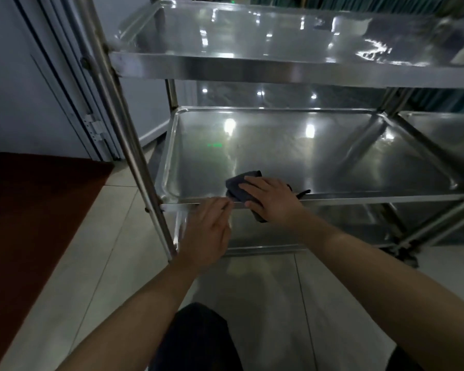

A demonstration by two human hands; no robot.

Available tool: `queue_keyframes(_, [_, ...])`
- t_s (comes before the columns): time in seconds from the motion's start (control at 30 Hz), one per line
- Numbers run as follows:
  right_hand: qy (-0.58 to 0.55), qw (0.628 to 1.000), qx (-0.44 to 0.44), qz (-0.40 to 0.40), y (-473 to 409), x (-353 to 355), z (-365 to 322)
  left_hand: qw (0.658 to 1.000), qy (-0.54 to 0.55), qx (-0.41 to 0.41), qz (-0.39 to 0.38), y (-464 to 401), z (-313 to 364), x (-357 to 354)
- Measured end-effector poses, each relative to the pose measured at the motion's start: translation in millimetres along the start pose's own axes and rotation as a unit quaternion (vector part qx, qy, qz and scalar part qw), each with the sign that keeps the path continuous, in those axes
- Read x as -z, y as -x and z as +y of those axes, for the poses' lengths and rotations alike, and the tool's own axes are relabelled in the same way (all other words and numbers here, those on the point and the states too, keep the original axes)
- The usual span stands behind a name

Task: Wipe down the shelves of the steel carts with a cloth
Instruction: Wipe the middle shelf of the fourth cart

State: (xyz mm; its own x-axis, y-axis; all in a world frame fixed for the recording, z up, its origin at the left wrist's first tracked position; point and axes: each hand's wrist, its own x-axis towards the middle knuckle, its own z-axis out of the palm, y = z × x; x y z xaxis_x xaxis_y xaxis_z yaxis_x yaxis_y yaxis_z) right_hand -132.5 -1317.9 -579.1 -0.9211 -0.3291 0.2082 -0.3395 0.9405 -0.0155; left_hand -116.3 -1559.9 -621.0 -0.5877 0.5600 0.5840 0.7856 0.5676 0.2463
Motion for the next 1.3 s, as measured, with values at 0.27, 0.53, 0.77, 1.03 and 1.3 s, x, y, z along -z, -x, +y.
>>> queue_keyframes(0.27, [0.018, 0.998, -0.016, 0.057, 73, 13, 117, 0.997, 0.033, -0.070, 0.005, -56, 93, -75])
queue_keyframes(0.53, [0.051, 0.994, -0.058, 0.072, 151, 31, 236, 0.995, 0.020, -0.095, 0.015, -120, 166, -143])
queue_keyframes(0.77, [0.071, 0.990, -0.088, 0.084, 207, 37, 325, 0.991, 0.046, -0.129, 0.003, -162, 234, -217])
queue_keyframes(1.03, [0.155, 0.950, -0.135, 0.237, 275, 19, 389, 0.982, 0.068, -0.175, 0.024, -169, 280, -298])
queue_keyframes(1.3, [0.144, 0.931, -0.139, 0.304, 336, -19, 381, 0.989, 0.069, -0.128, 0.010, -146, 307, -351])
